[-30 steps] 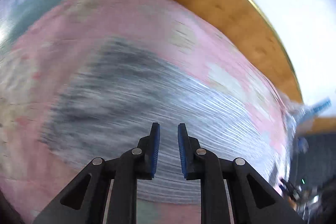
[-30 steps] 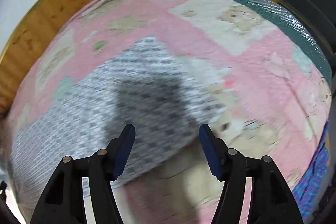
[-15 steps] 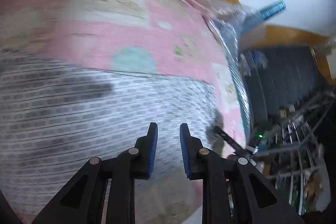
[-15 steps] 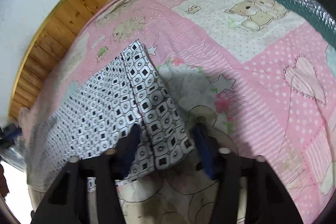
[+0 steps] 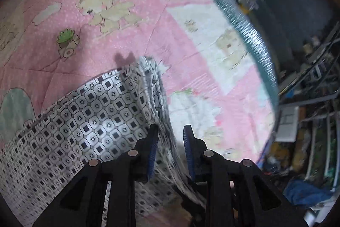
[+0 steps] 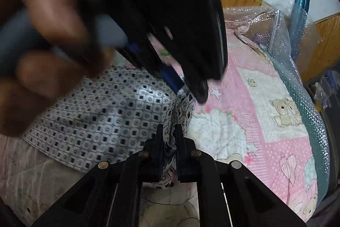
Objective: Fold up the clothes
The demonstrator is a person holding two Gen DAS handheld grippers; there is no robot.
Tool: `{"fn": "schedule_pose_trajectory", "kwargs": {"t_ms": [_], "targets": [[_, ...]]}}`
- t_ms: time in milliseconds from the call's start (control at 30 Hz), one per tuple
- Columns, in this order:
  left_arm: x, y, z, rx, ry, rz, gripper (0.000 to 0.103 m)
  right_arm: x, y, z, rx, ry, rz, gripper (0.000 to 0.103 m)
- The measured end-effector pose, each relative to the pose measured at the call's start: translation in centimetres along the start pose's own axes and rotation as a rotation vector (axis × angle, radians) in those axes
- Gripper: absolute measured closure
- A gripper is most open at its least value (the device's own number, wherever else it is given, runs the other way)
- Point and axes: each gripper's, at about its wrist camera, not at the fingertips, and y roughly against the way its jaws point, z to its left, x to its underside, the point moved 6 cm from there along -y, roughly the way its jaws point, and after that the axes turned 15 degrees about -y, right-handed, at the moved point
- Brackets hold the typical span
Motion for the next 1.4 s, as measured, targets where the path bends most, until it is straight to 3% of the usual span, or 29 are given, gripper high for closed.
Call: {"fn": "schedule_pose_trajectory", "kwargs": {"t_ms": [67,100,133,167,233,333,433,567,667,767,900,967,1033,1133,1200,1333,1400], "targets": [[0.5,-0.5,0.3,-0.061,-0.055,0.015,0.078,-0.2,0.7,0.8,-0.035,-0.016,-0.013,0.095],[0.9,-0.1,0.6,-0.084,-0.074,-0.001,0.093,-0.3,1.0,1.3,-0.053,-0.02,-0.019,0.095],[1.3,0.4,0.8,-0.107,-0.092,-0.017,0.099,-0.4,1.6,1.9,-0.072,-0.02,-0.024,0.095],[1.7,1.4,1.1,-0.115,-0.09,-0.044,0.099,-0.5,2.4,2.4,-0.095,-0.018,-0.029,0.095],[3.3,4.8,2.6,-0.1,-0.032,-0.123,0.1,-0.8,3.4,4.0,-0.189,-0.013,-0.02,0.092],[7.9,8.4,7.2,-0.086,0.105,-0.165,0.1,-0.6,4.8,5.6,-0.37,-0.048,0.036,0.064],[12.0,7.7,11.6,-0.088,0.216,-0.142,0.1,0.0,3.6,5.9,-0.468,-0.137,0.124,0.064],[14.4,5.8,14.2,-0.065,0.267,-0.151,0.099,2.4,-1.4,5.7,-0.411,-0.18,0.271,0.079],[15.3,5.9,15.1,-0.032,0.295,-0.193,0.097,6.2,-5.0,5.9,-0.286,-0.081,0.406,0.083],[15.9,6.3,14.6,0.018,0.323,-0.225,0.097,7.1,-5.6,5.9,-0.239,0.001,0.387,0.087],[17.1,7.1,14.5,0.024,0.344,-0.262,0.097,7.7,-7.2,4.9,-0.2,-0.015,0.397,0.087],[17.9,6.0,15.1,0.017,0.343,-0.205,0.097,8.7,-8.5,4.7,-0.182,-0.009,0.421,0.087],[17.8,6.0,15.0,0.015,0.343,-0.207,0.095,8.9,-9.4,4.9,-0.178,0.011,0.415,0.087],[17.8,7.8,14.6,-0.039,0.296,-0.216,0.084,7.1,-9.5,5.7,-0.215,0.007,0.346,0.085],[18.2,10.1,14.7,-0.085,0.272,-0.261,0.084,5.9,-10.3,6.5,-0.24,-0.004,0.307,0.085],[18.3,12.8,16.4,-0.143,0.313,-0.336,0.077,4.9,-14.5,8.1,-0.251,-0.017,0.278,0.085],[17.2,13.0,17.1,-0.13,0.32,-0.368,0.077,4.9,-17.1,7.9,-0.241,-0.04,0.297,0.085]]}}
